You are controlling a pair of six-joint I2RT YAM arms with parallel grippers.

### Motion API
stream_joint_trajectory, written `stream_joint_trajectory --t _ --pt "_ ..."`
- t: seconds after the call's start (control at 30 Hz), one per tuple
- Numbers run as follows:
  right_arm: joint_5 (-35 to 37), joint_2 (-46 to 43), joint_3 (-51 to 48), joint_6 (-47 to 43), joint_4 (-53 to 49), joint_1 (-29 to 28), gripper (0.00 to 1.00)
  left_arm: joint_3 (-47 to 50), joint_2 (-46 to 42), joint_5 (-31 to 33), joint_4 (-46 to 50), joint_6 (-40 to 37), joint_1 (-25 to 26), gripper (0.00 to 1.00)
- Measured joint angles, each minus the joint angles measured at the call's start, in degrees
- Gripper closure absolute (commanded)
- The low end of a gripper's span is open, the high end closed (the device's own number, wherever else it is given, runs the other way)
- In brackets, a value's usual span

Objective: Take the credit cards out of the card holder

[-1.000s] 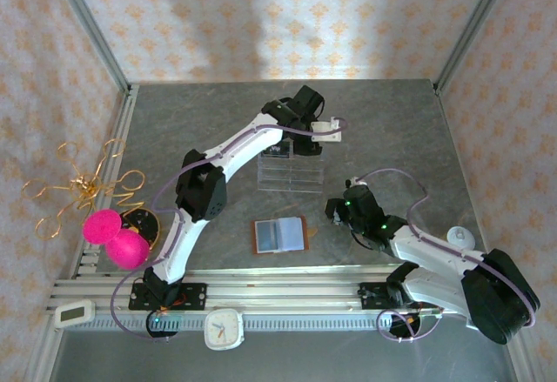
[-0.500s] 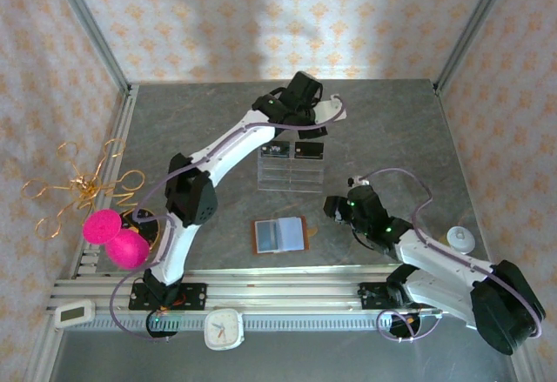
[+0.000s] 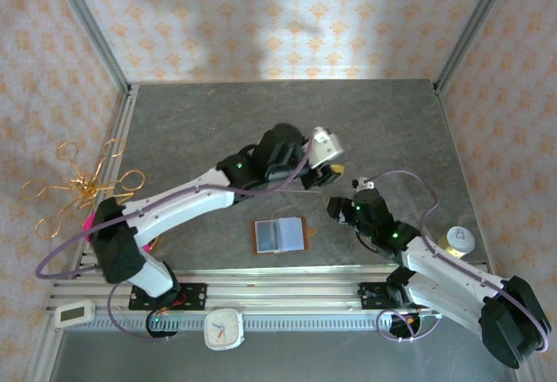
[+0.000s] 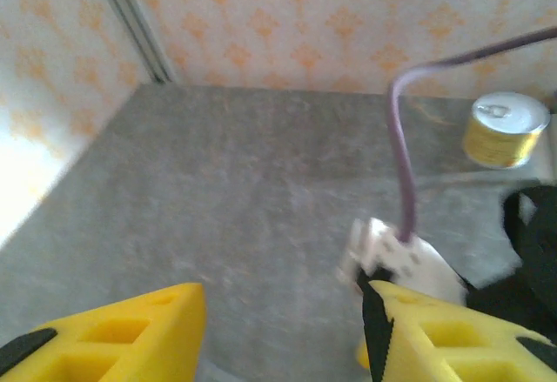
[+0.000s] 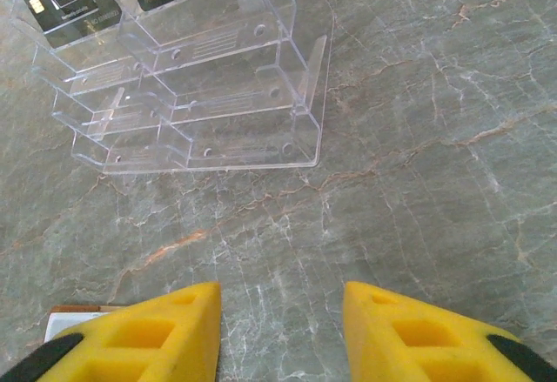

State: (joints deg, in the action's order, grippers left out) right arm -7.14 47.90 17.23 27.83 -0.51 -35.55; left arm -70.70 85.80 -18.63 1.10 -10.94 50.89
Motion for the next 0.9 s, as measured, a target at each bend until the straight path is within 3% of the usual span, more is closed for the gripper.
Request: stream_joint_trajectory --t 0.23,0.43,0.63,0.9 --pt "-1.3 -2.2 -1.9 0.6 -0.5 0.0 0.6 32.9 -14.4 3.2 -20.1 24.0 0.2 0.47" --pt "-1.9 0.0 -2.0 1.1 0.1 -4.6 0.6 48.7 -22.8 7.5 -30.4 36.7 1.3 0.47" --pt "1.6 8.3 2.4 1.2 0.5 -16.6 0.6 55.5 -27.9 12.6 -33.1 43.9 2.0 0.48" --pt "5.1 24.3 12.1 -0.4 3.2 -24.3 0.61 56.7 -33.0 20.0 -32.8 47.3 2.0 0.48"
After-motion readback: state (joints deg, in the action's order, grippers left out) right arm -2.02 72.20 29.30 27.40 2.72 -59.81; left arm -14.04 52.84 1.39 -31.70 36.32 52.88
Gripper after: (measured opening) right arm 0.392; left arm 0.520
